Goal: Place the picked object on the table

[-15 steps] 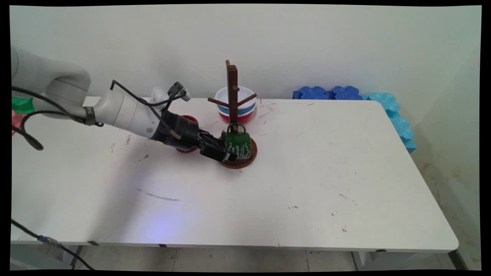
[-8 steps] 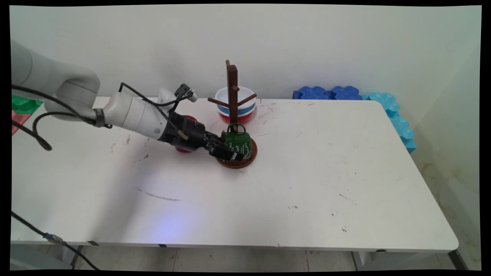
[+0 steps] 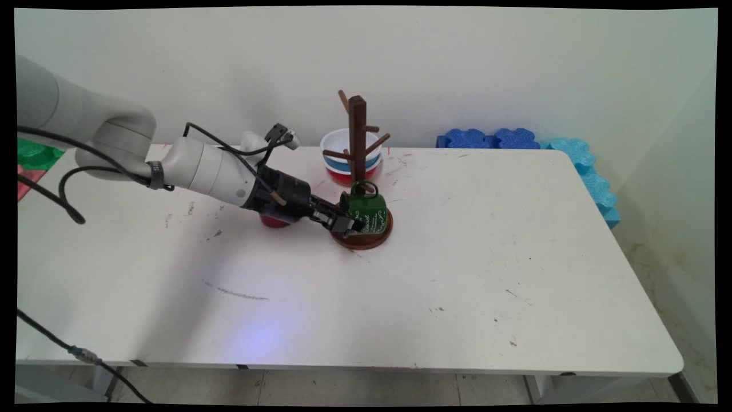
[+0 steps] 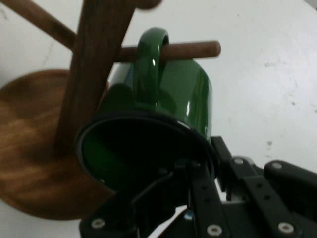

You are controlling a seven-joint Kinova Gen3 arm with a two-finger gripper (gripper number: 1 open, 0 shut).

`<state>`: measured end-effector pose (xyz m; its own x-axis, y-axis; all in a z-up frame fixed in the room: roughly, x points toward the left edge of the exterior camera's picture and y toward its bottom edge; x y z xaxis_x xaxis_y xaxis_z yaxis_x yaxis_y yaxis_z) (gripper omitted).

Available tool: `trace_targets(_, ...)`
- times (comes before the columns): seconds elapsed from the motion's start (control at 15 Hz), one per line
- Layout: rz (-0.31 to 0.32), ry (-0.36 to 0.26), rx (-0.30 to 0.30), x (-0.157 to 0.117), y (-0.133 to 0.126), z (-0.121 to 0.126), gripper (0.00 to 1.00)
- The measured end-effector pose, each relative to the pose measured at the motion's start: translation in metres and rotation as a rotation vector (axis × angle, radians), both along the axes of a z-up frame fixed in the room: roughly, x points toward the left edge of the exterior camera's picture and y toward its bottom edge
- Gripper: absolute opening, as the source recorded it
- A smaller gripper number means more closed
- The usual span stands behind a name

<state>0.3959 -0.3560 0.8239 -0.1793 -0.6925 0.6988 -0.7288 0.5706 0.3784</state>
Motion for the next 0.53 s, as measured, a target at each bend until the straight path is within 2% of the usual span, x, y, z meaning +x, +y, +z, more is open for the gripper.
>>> trace_targets(0.13,0.004,0.003,0.001,-0.001,-0.002,0.001,0.00)
trace_targets(0.2,-0.022,0.004,0.001,-0.011,-0.022,0.001,0.00)
trace_targets(0.53,-0.020,0.005,-0.006,-0.008,-0.015,0.005,0.00)
